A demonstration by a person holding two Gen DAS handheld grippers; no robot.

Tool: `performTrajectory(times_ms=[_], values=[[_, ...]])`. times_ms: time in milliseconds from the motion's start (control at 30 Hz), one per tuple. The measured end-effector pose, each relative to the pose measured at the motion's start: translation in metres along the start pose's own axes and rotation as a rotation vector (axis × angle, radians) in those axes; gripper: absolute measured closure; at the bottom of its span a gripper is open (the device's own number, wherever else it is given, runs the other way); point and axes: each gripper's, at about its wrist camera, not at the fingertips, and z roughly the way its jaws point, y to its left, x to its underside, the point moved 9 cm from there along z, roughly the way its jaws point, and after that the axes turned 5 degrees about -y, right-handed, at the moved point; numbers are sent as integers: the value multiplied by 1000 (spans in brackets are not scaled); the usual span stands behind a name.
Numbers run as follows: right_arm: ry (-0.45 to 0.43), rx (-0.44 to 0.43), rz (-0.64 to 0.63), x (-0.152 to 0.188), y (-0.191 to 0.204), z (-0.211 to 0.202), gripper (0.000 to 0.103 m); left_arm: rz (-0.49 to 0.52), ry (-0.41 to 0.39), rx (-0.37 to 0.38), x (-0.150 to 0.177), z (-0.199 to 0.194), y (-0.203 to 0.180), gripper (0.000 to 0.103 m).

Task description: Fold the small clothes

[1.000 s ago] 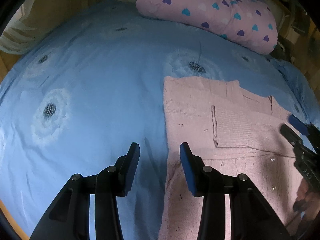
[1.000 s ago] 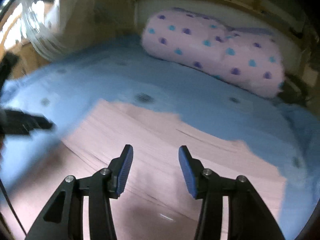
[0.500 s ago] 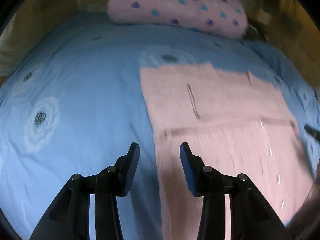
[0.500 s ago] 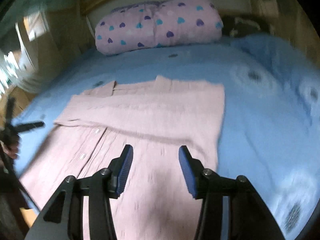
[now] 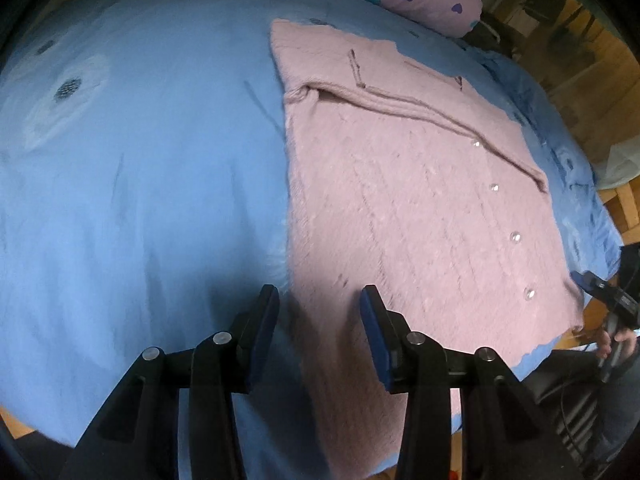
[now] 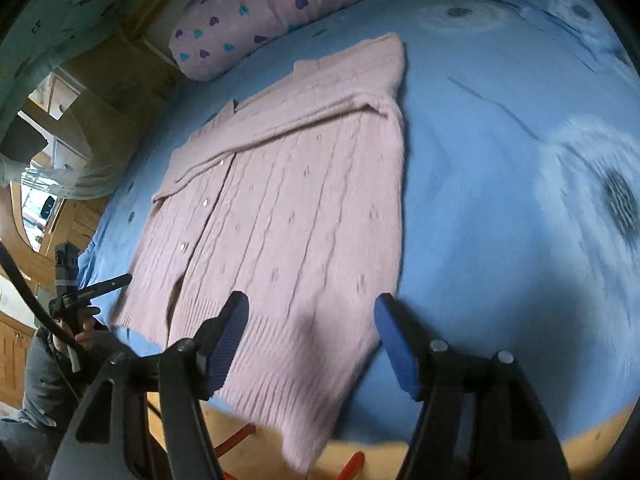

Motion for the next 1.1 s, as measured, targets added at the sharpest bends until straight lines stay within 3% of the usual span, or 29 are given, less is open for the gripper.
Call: performTrajectory(times_ms=[200,367,433,500,600,800,933,1100], values=[[-37,-43,115,28,-2,-26,33,-114,8,-7,21,-11,20,65],[-28,-58,127,37,7,-20,30,-186,-44,23,35,-22,26,64],[-20,-48,116,37,9,-16,28,-201,-44,43,35,-22,24,57],[-21,-48,116,36,10,-15,27,-195,-28,88,32,-18,17,39],[-20,-57,126,34,12,-12,24,-181,8,211,27,-11,-4,29],[-15,-67,174,37,10,-7,21,-174,29,296,35,-13,-27,28],[-6,-126,302,47,-1,-3,21,-199,18,357,50,-26,-36,28],[-21,-144,330,43,-1,0,19,-262,38,382,19,-1,-40,28]])
